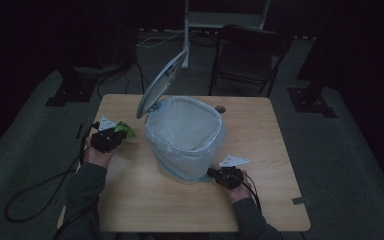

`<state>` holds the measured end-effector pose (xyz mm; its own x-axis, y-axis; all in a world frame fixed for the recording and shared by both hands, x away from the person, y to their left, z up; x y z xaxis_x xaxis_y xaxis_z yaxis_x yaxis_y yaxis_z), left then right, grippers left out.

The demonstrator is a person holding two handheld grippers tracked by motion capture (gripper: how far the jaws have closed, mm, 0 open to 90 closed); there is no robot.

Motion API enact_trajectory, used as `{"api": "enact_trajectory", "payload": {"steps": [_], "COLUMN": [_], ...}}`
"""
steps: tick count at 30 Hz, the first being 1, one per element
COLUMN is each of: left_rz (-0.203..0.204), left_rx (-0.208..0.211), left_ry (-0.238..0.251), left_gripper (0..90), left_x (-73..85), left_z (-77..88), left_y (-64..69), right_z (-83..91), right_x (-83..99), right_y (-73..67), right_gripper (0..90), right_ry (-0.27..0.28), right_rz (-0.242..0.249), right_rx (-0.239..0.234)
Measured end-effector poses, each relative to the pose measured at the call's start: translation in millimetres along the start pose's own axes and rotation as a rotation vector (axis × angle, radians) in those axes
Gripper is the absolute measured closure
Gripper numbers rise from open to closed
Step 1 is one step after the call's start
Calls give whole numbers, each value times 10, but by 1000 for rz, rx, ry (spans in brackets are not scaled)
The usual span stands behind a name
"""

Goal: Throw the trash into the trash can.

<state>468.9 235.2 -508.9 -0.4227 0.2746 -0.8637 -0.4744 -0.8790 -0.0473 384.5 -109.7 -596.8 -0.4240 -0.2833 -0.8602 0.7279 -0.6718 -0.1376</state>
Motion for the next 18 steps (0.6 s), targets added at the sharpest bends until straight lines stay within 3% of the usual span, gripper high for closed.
{"api": "enact_trajectory", "payload": {"steps": [18], "left_rz": [0], "left_rx": [40], "left_ry": [34], "left_gripper": [858], "left_x": [-21], "left_z": [200], "left_y": [126], "right_z": [-1], "right_x": [-1], "right_y": [-5], "right_gripper": [899], "right_ry": [-2], "right_rz": [-1], "right_rx": [5]}}
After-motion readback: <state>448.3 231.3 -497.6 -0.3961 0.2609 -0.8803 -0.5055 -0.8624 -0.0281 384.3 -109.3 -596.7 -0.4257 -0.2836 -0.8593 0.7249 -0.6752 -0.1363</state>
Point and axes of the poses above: each handheld gripper's, and its own axes: z roughly backward along the jaws, x roughly out of its underside, y roughly to its right, the point moved 9 cm from there along -z, roughly forward along the jaws, and after that the axes turned 7 degrees about y, right-handed, at the moved point
